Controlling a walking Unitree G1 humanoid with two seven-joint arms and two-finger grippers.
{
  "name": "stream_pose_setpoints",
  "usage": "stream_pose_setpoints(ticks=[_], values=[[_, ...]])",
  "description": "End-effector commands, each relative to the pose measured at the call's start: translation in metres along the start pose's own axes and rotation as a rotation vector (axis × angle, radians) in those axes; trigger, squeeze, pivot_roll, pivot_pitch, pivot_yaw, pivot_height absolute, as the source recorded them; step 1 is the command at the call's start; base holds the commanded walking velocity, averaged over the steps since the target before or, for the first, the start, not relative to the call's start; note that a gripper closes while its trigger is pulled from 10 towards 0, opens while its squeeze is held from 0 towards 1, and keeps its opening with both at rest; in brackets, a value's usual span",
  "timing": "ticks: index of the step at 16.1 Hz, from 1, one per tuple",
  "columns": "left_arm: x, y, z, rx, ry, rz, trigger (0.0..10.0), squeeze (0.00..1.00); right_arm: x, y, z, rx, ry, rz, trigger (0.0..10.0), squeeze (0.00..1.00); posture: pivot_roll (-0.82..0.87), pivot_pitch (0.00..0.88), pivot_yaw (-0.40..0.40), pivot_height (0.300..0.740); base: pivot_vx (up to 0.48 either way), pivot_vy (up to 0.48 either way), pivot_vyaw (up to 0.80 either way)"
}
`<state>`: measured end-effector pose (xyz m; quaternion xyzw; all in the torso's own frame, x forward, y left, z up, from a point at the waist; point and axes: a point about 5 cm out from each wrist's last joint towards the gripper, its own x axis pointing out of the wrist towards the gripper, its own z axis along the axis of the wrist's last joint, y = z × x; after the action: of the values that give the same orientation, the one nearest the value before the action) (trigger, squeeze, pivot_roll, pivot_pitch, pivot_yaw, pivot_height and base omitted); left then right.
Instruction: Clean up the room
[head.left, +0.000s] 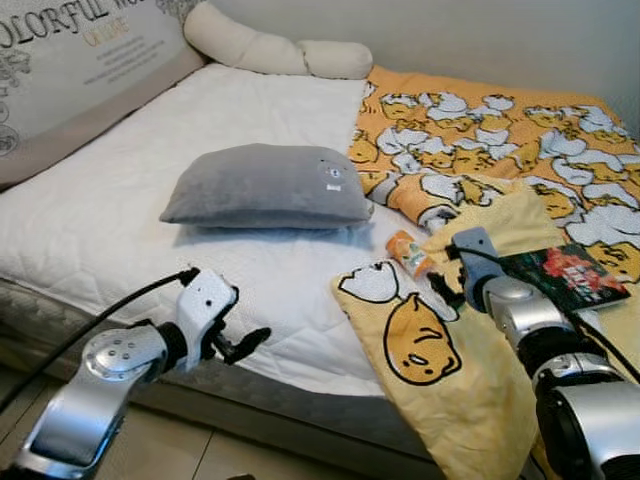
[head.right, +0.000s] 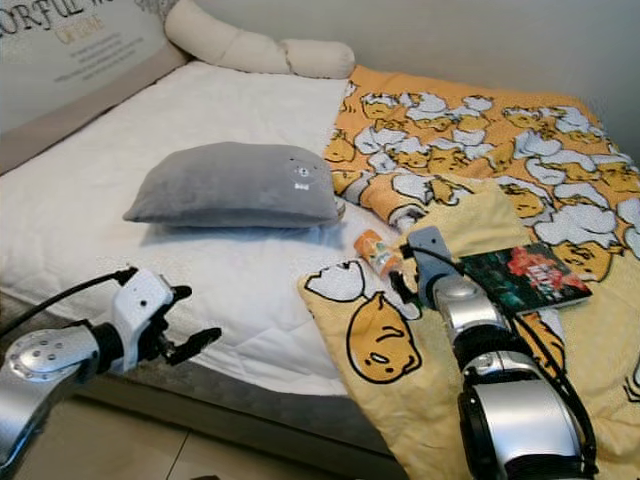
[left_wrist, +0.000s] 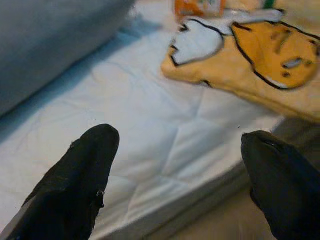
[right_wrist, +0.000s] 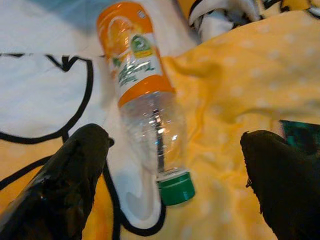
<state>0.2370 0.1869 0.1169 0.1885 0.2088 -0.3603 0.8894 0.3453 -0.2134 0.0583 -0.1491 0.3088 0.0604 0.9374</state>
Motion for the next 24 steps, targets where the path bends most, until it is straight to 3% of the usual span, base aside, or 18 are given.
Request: stream_pose_setpoints(ticks=[1,6,12,16,19,20,22,24], values=[[-0.008,-0.002,0.004,0.008,0.003,-0.03,10.0,0.27,0.001,-0.003,0.01,-0.007,-0.031,-0.042,10.0,0.0,0.17,0.0,-0.007,0.74,0.0,0.0,0.0],[-0.017,-0.008,0.003,0.008,0.031,-0.027,10.0,0.28,0.0,-0.009,0.007,-0.025,-0.044,-0.09,10.0,0.0,0.21,0.0,-0.017,0.74,0.0,0.0,0.0],[-0.034,-0.008,0.017,0.03,0.005,-0.023,10.0,0.28,-0.002,-0.02,0.011,-0.022,-0.064,-0.14,10.0,0.0,0.25,0.123,-0.005,0.74,0.0,0.0,0.0],[-0.055,-0.014,0.027,0.05,0.022,-0.053,10.0,0.29,-0.002,-0.019,0.006,-0.016,-0.061,-0.139,10.0,0.0,0.29,0.222,0.029,0.74,0.0,0.0,0.0],[-0.08,-0.024,0.033,0.048,0.043,-0.06,10.0,0.29,-0.003,-0.023,0.002,0.004,-0.068,-0.166,10.0,0.0,0.31,0.25,0.058,0.74,0.0,0.0,0.0],[-0.085,-0.028,0.034,0.045,0.051,-0.07,10.0,0.29,-0.003,-0.024,0.002,0.026,-0.072,-0.178,9.5,0.0,0.31,0.249,0.064,0.74,0.0,0.0,0.0],[-0.089,-0.032,0.036,0.041,0.051,-0.085,10.0,0.29,-0.003,-0.024,0.004,0.049,-0.081,-0.183,0.0,0.0,0.31,0.244,0.058,0.74,0.0,0.0,0.0],[-0.087,-0.034,0.038,0.026,0.038,-0.083,10.0,0.29,-0.004,-0.025,0.007,0.072,-0.102,-0.191,0.0,0.0,0.3,0.229,0.049,0.74,0.0,0.0,0.0]])
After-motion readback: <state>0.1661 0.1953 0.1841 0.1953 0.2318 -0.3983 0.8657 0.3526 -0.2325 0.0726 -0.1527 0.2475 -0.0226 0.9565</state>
